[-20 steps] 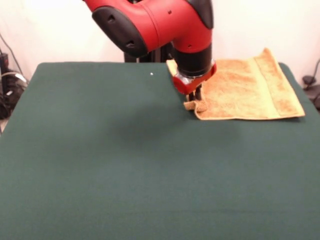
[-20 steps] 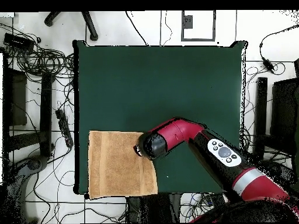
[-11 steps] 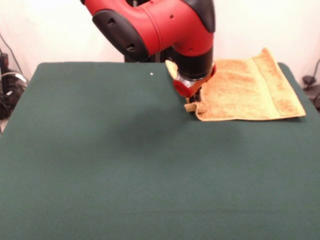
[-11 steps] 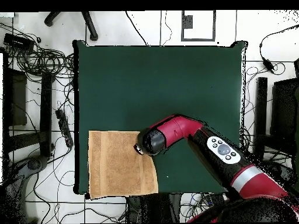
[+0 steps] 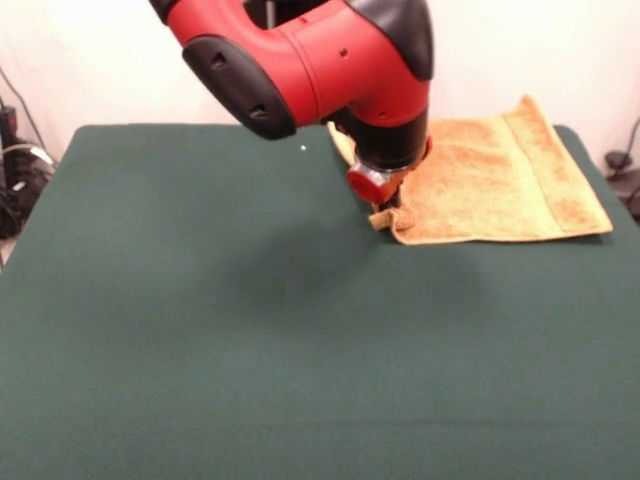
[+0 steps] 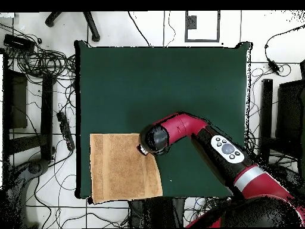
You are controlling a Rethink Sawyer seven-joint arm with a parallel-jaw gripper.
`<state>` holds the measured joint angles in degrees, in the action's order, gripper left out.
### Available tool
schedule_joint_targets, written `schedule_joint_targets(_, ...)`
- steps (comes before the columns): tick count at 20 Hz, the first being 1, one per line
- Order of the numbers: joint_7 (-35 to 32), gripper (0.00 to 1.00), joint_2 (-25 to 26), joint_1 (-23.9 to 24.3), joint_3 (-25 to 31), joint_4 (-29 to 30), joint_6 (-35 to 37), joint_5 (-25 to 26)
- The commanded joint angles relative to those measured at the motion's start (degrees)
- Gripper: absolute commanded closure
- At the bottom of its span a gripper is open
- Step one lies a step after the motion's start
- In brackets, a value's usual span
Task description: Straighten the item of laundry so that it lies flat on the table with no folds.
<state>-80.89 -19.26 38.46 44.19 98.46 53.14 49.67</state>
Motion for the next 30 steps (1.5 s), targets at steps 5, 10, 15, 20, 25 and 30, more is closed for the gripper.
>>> schedule_joint_targets(5,24.3,1.0,3.9,-1.2,5.1,-15.2,1.1,1.3)
schedule_joint_targets(10,27.9,1.0,4.9,0.3,5.5,-17.8,2.9,1.2)
schedule_joint_targets(15,34.5,1.0,6.5,1.0,6.3,-22.2,5.3,1.6)
schedule_joint_targets(20,37.4,1.0,7.7,1.5,6.7,-24.5,5.4,1.7)
schedule_joint_targets(25,39.6,1.0,8.4,1.6,6.8,-25.8,5.8,1.6)
schedule_joint_targets(30,44.9,1.0,9.5,1.2,7.6,-28.7,7.8,1.3)
